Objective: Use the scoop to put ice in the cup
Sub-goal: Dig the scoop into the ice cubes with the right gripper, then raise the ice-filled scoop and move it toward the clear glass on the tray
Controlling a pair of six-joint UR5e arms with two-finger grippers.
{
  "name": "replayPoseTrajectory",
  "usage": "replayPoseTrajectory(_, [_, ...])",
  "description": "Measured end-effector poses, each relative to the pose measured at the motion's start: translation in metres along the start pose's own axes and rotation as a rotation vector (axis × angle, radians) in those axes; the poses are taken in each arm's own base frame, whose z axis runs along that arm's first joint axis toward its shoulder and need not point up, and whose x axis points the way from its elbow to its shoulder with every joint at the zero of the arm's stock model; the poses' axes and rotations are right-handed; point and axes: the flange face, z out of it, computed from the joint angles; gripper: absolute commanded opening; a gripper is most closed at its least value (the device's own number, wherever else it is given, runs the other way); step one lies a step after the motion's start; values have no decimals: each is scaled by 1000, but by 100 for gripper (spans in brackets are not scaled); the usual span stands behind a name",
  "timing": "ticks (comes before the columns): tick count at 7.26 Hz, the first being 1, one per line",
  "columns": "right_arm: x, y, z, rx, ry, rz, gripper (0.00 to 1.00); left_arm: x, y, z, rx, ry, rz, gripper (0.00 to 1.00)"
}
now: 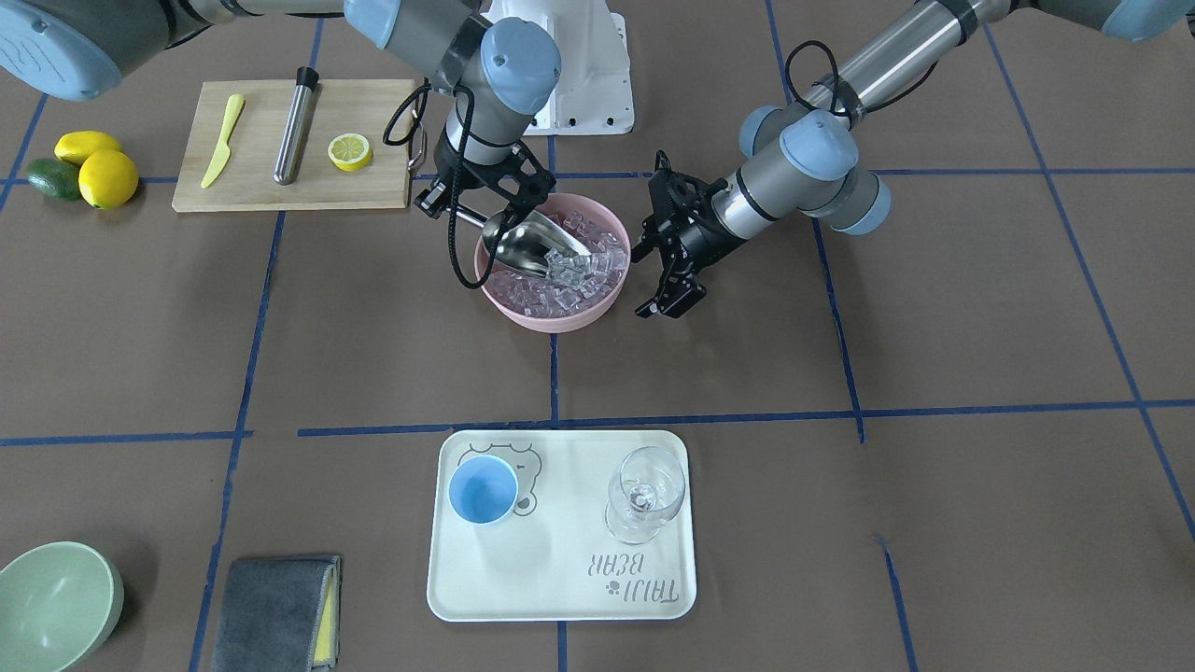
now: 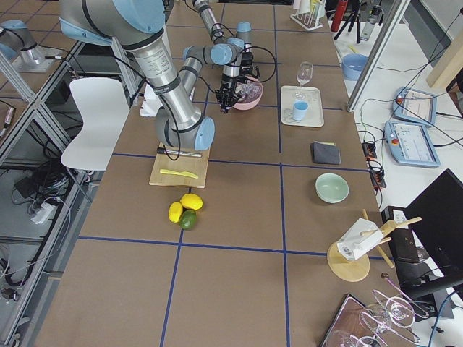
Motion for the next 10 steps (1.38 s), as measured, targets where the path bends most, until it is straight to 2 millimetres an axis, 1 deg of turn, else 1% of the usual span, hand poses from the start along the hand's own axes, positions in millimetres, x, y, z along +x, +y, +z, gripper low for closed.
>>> replayPoseTrajectory(1, [0, 5, -9, 25, -6, -3, 0, 0, 0, 0, -1, 1, 0, 100])
replayPoseTrajectory(2, [4, 16, -20, 51, -12, -3, 0, 0, 1, 1, -1, 1, 0, 100])
replayPoseTrajectory(4, [19, 43, -44, 58, -32, 23, 0, 1, 1, 1, -2, 1, -1, 100])
replayPoseTrajectory(5, [28, 54, -57, 57, -46, 42, 0, 1, 1, 1, -2, 1, -1, 100])
replayPoseTrajectory(6, [39, 59, -66, 59, -62, 65, 0, 1, 1, 1, -2, 1, -1, 100])
replayPoseTrajectory(8, [74, 63, -86, 66, -114, 138, 0, 1, 1, 1, -2, 1, -1, 100])
replayPoseTrajectory(9, [93, 58, -100, 59, -141, 184, 0, 1, 0, 1, -1, 2, -1, 100])
replayPoseTrajectory(10, [110, 45, -115, 40, -158, 231, 0, 1, 0, 1, -1, 2, -1, 100])
